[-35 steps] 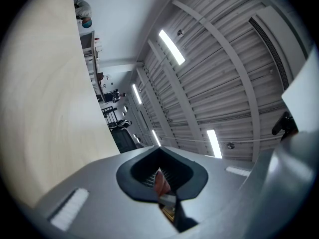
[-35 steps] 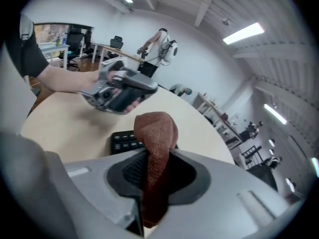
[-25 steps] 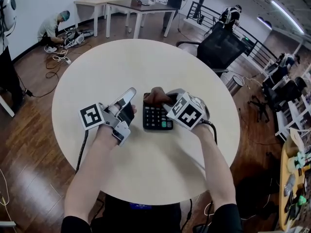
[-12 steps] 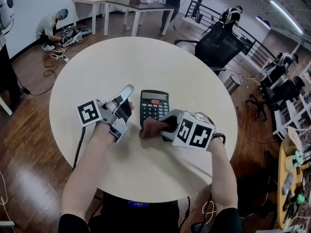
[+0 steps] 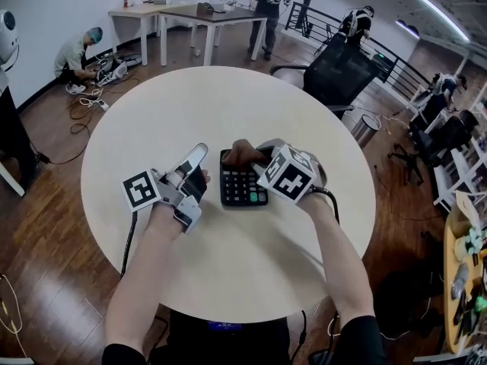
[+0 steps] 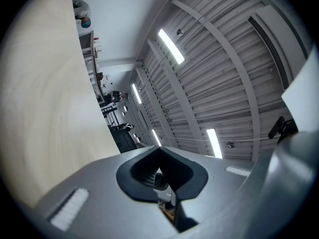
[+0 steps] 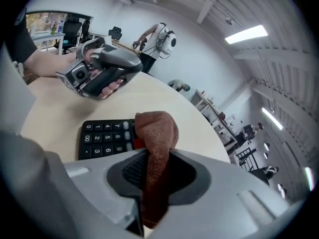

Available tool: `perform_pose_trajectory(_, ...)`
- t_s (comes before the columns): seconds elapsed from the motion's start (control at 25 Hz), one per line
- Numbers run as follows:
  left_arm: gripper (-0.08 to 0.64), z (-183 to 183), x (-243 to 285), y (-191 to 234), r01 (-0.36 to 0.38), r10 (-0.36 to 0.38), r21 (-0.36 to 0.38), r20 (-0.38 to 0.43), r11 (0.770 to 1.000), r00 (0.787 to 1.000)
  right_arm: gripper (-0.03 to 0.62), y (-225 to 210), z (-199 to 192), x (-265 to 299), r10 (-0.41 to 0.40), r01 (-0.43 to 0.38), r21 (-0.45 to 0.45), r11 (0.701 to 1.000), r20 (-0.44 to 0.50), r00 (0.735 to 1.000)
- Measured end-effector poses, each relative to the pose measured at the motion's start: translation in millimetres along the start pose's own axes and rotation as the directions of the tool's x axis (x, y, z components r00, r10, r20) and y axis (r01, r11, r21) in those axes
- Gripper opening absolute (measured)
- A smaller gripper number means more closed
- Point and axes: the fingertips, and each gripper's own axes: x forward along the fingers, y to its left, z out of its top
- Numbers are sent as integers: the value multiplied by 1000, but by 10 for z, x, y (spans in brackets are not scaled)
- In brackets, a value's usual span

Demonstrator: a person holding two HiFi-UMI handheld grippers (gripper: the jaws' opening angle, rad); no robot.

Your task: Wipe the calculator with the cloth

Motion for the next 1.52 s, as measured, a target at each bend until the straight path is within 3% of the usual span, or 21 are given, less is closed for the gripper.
perform_pose_trajectory(0.24,-3,10,-1,-7,-7,7,14,-8,1000,1000,84,582,-7,-220,164,-164,-77,983,-8,986)
perform_pose_trajectory(0.4,-5,13,7,3,-9,9,21,-16,1000,1000,84,1114,-107,-522,342,-342,-121,932,-23,939)
perform_pose_trajectory(0.48,-5,15,12,2,-7,7,23,-18,1000,1000,84,1231,-170,-622,383,-383,-123,916,-22,923)
perform_pose_trajectory(0.56,-5,14,16,-7,-2,3,28,-21,1000,1000,84,1061,-208,-631,333,-331,-67,941,16,943)
perform_pose_trajectory(0.68,-5,4,25,-26,4,-3,34,-26,999,1000,84,388,-247,-540,110,-115,75,991,70,991)
perform_pose_trajectory(0.76,-5,2,31,-35,7,-6,33,-28,999,1000,84,-43,-262,-447,-31,19,142,990,82,996)
perform_pose_trajectory(0.84,-5,5,36,-37,12,-11,30,-27,999,1000,84,-297,-242,-320,-97,78,176,981,100,990)
perform_pose_trajectory(0.96,-5,-12,31,-28,20,-20,25,-18,999,1000,84,-308,-256,-94,-53,40,148,988,84,995)
perform_pose_trajectory(1.24,-5,-19,41,-14,10,-8,46,-38,999,999,84,187,-387,-123,115,-118,90,989,32,993)
perform_pose_trajectory(1.52,-5,-34,54,-25,18,-14,63,-53,998,998,84,751,-448,-460,265,-266,-26,964,-33,964)
